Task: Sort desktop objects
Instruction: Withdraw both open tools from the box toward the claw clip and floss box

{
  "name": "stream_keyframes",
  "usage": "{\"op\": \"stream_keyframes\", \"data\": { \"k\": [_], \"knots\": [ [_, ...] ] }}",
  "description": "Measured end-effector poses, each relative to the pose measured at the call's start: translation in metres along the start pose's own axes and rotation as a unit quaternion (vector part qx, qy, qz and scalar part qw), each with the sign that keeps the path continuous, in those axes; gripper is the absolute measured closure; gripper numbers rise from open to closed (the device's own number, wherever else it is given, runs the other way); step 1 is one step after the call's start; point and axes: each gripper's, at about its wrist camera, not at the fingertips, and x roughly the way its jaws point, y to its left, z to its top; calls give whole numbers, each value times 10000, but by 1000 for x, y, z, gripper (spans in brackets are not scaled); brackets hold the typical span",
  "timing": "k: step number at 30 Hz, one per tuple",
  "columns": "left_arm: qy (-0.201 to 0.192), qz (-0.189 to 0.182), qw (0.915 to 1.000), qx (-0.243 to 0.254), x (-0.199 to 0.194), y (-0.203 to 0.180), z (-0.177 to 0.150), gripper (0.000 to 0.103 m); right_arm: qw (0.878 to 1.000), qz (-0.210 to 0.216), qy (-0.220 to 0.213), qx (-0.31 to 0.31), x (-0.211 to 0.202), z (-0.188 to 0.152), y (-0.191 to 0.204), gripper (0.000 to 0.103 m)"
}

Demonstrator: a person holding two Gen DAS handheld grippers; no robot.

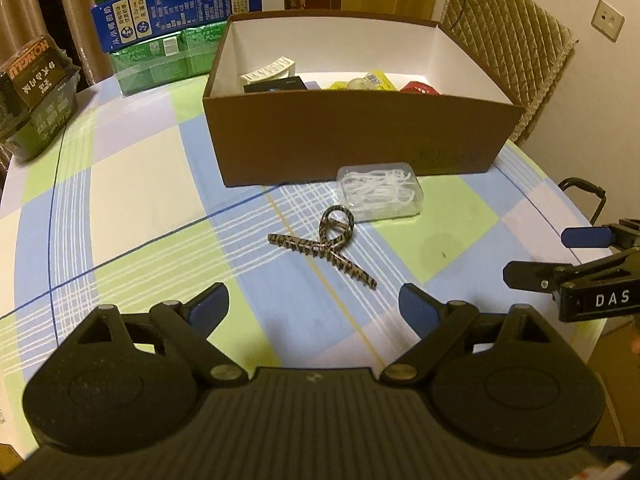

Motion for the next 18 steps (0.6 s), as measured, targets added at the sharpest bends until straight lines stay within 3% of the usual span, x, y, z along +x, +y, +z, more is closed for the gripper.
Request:
{"op": "stream_keyframes", "data": {
  "k": [15,18],
  "knots": [
    [-33,-47,9996,281,33,-6,-4,18,9996,-199,119,165,26,-5,-13,2],
    [-30,-81,9993,377,45,-6,1,27,9993,-281,133,223,33,-2,-19,2]
  ]
}}
